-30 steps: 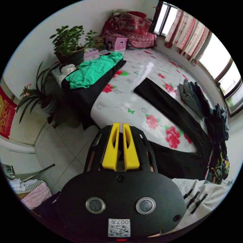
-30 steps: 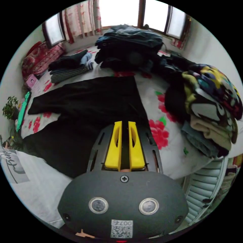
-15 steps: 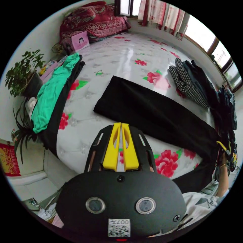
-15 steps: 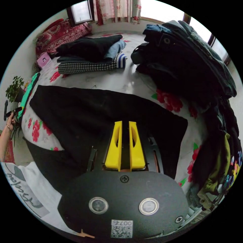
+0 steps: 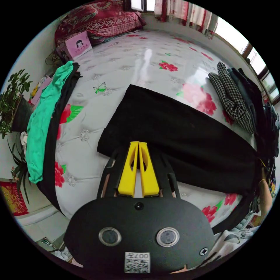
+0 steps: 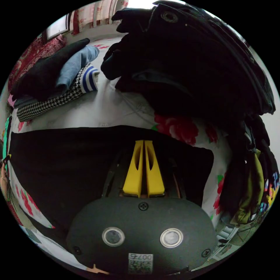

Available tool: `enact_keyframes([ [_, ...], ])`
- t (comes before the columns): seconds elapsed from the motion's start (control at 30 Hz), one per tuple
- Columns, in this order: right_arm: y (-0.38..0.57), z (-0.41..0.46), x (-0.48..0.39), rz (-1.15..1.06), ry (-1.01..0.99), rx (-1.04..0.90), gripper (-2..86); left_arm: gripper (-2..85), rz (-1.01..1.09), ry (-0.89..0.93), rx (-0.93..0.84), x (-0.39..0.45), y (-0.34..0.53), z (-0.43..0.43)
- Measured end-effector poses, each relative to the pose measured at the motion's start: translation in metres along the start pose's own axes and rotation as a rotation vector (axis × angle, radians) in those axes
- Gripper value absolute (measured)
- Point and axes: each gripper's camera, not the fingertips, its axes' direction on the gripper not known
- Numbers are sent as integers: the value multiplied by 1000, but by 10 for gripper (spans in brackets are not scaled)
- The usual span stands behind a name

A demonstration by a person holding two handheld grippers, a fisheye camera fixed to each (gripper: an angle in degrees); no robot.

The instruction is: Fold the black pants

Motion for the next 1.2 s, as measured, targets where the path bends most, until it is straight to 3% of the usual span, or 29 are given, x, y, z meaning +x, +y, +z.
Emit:
enact_keyframes([
  [0.1, 5, -3, 5, 30, -7, -4, 2, -10, -57, 75, 30, -21, 5, 2],
  [0.2, 27, -23, 17, 31, -136, -16, 7, -10, -181, 158, 29, -52, 35, -7],
  [0.3, 79, -58, 34, 40, -298, 57, 6, -9, -225, 226, 118, -83, 103, -35],
  [0.4, 149, -81, 49, 8, -405, 13, 18, -9, -346, 210, 151, -125, 200, -57],
  [0.5, 228, -100, 75, 80, -421, -32, 29, -5, -692, 169, 104, -183, 319, -57],
  [0.57, 276, -108, 98, 197, -427, -66, 34, 9, -1038, 209, 6, -224, 419, -35],
  [0.67, 345, -115, 132, 349, -414, -135, 38, 52, -1226, 355, -10, -244, 502, 2],
  [0.8, 412, -112, 187, 593, -416, -183, 38, 88, -1279, 668, 50, -239, 535, 61],
  [0.87, 434, -110, 210, 713, -462, -162, 39, 62, -1209, 786, 55, -225, 523, 93],
  [1.0, 458, -110, 240, 797, -543, -120, 49, -2, -1209, 755, 90, -211, 509, 98],
  [1.2, 465, -133, 255, 732, -473, -89, 43, -9, -929, 629, -20, -207, 478, 72],
])
